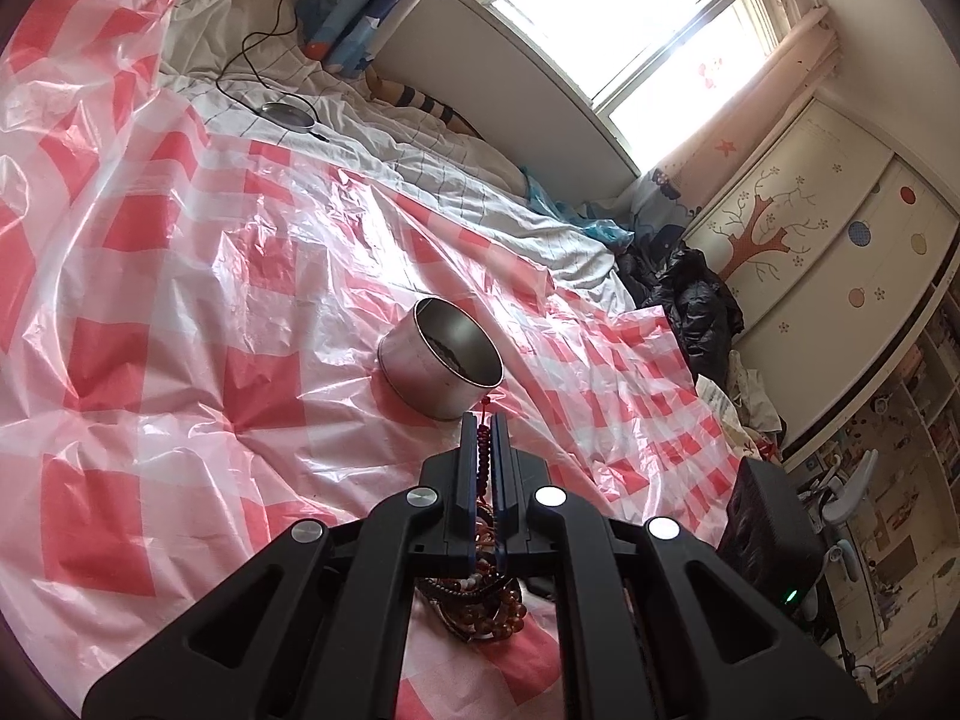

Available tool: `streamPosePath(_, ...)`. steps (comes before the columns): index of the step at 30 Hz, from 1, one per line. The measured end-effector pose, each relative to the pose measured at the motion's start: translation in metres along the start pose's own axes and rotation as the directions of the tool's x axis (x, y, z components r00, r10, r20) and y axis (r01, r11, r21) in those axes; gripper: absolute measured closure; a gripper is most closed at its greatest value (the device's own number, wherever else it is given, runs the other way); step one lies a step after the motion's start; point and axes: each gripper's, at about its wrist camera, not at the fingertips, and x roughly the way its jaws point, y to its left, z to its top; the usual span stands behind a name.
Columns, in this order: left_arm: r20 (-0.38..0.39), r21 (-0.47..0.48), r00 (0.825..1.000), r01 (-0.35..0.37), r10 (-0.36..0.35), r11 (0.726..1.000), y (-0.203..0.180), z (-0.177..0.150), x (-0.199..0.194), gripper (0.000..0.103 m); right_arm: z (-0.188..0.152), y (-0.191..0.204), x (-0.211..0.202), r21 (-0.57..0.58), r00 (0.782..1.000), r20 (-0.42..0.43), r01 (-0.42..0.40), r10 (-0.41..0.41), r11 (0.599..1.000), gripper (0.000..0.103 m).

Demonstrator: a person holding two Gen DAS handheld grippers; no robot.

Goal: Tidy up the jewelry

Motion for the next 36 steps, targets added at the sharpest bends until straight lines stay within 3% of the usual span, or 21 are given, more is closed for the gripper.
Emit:
streamPosePath(2,0.0,0.0,1.0,-0.001,0.001,1.0,-0.001,-0.001,0.001,0.099,0.001,-0.015,-0.008,0.086,0.996,0.034,-0.086,0.083,0.993,0.099)
streamPosePath(5,-0.001,-0.001,1.0,0.003,-0.003,1.0,-0.001,-0.001,0.002,0.099,0.003,-0.04,-0.017,0.216,0.973,0.099,-0.224,0.207,0.95,0.099)
streamPosePath(8,-0.002,0.007,1.0,0.009,-0.009,1.0,-0.005,0.0,0.004,0.099,0.003,-0.057,-0.033,0.284,0.931,0.21,-0.352,0.3,0.892,0.099)
streamPosePath(16,0.006,0.068,0.997,0.08,-0.08,0.994,-0.033,0.01,0.021,0.099,0.001,-0.098,-0.044,0.393,0.823,0.384,-0.556,0.419,0.732,0.099)
streamPosePath(18,0.001,0.061,0.997,0.082,-0.083,0.995,-0.034,0.012,0.029,0.099,0.004,-0.1,-0.033,0.426,0.874,0.299,-0.481,0.383,0.766,0.099)
streamPosePath(20,-0.012,0.029,0.996,0.086,-0.085,0.996,-0.03,0.011,0.037,0.099,0.001,-0.108,-0.032,0.452,0.853,0.325,-0.518,0.407,0.726,0.099)
streamPosePath(22,-0.02,0.027,0.996,0.087,-0.087,0.996,-0.031,0.012,0.042,0.099,0.002,-0.107,-0.034,0.438,0.864,0.311,-0.5,0.396,0.747,0.099)
streamPosePath(27,-0.024,0.056,0.994,0.107,-0.105,0.993,-0.041,0.017,0.051,0.099,-0.003,-0.122,-0.041,0.469,0.848,0.384,-0.521,0.366,0.713,0.099)
streamPosePath(36,-0.002,0.074,0.989,0.148,-0.148,0.986,-0.054,0.06,0.085,0.099,0.009,-0.139,-0.036,0.493,0.85,0.415,-0.509,0.324,0.706,0.098)
